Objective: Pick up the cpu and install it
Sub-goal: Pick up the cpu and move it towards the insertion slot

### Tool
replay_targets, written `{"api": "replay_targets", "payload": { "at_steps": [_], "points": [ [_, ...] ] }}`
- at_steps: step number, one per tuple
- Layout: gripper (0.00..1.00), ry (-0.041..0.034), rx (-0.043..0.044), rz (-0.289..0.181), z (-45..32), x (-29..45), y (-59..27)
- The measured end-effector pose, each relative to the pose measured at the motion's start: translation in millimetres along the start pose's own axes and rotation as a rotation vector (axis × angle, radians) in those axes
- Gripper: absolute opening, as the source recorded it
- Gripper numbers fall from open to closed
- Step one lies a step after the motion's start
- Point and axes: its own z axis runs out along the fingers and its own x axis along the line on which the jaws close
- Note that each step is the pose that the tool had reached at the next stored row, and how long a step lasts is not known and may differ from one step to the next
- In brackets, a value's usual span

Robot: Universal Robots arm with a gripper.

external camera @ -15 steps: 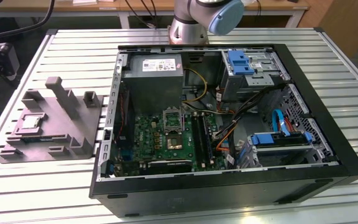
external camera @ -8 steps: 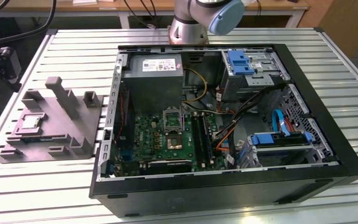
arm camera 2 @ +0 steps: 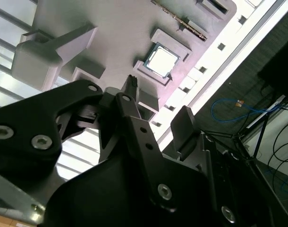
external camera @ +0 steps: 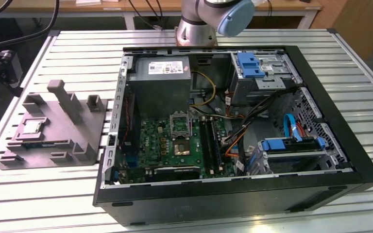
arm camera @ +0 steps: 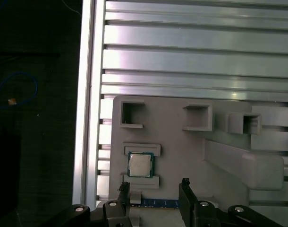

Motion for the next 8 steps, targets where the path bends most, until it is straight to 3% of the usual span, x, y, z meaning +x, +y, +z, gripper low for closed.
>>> {"api": "replay_targets", "payload": {
  "at_steps": [2, 4, 5, 8],
  "points": [
    [0.6, -0.0001, -0.0001, 0.0, 0.2, 0.0, 0.0],
    [0.6, -0.0002, -0.0002, 0.0, 0.4, 0.0, 0.0],
    [0.66, -0.0002, -0.0001, 0.0, 0.4, 0.0, 0.0],
    [0.66, -0.0002, -0.0001, 0.0, 0.6, 0.0, 0.0]
  ]
}}
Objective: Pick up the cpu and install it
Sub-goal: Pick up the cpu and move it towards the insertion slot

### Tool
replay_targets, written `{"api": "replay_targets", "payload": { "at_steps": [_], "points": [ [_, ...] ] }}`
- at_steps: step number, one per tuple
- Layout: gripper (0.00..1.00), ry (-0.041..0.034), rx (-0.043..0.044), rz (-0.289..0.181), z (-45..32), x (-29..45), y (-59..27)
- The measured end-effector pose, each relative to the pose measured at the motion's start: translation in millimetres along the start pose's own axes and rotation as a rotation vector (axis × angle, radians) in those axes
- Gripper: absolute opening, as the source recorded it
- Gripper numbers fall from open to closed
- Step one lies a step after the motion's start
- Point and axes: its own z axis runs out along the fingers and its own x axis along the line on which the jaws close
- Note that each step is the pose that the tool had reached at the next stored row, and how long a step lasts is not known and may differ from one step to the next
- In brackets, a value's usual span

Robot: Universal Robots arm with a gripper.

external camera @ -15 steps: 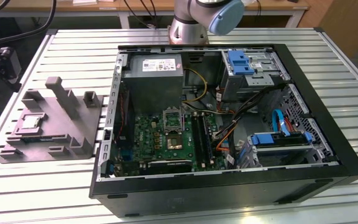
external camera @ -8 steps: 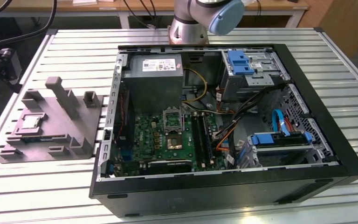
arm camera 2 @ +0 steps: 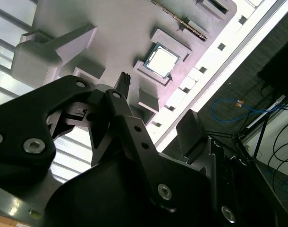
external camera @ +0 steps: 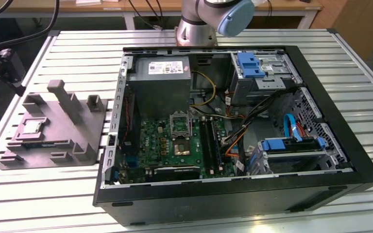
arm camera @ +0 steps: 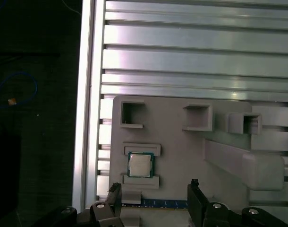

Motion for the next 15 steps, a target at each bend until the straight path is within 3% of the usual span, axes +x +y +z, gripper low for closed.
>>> {"api": "replay_targets", "payload": {
  "at_steps": [6, 15],
  "points": [
    [0.66, -0.0003, -0.0002, 0.0, 2.4, 0.0, -0.1],
    [0.66, 0.0001, 0.0004, 0.004, 16.4, 3.8, -0.7]
  ]
}}
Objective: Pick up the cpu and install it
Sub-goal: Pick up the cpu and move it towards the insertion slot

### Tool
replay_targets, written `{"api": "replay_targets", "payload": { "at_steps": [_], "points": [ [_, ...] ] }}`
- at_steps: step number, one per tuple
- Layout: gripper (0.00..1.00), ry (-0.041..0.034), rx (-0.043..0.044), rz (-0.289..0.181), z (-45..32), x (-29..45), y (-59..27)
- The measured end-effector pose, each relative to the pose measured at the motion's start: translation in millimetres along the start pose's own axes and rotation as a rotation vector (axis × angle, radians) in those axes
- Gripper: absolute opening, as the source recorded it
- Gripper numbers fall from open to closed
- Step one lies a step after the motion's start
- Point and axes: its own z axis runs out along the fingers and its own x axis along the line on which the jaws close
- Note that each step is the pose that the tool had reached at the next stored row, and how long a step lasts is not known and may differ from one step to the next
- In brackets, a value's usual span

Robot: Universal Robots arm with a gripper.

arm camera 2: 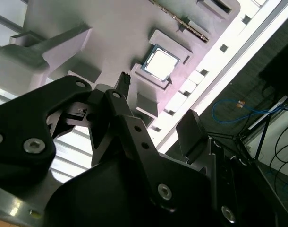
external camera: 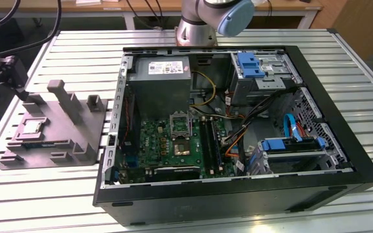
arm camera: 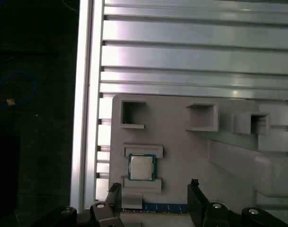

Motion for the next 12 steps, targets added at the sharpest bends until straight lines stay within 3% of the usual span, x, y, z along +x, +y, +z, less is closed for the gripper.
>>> {"api": "replay_targets", "payload": {
  "at_steps": [12],
  "points": [
    [0.66, -0.0009, 0.0002, 0.01, 11.9, 3.7, -0.4]
  ]
}}
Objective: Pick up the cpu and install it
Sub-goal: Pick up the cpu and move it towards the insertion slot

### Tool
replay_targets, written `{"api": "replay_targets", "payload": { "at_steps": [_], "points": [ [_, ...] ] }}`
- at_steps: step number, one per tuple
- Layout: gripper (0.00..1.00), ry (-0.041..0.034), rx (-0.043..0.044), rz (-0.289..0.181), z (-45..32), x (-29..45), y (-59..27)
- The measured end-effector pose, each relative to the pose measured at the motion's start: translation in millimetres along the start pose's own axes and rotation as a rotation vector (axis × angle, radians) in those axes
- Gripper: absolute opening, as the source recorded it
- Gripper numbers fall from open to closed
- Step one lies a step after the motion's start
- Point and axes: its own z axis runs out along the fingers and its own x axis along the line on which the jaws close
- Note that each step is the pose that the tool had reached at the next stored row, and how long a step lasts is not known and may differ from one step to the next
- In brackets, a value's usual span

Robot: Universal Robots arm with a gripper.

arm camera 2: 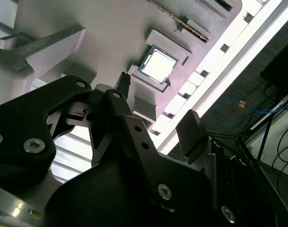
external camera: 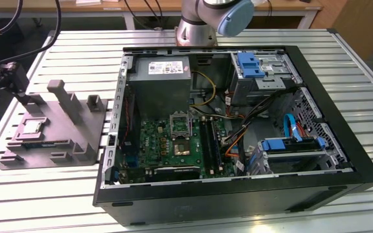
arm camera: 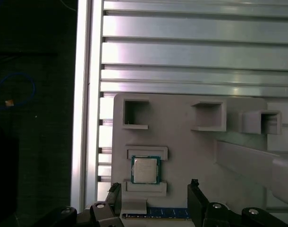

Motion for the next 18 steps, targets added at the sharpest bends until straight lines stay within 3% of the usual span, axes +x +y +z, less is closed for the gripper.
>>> {"api": "replay_targets", "payload": {
  "at_steps": [18],
  "points": [
    [0.66, 0.0001, 0.0, 0.0, 5.8, 0.1, -1.3]
  ]
}}
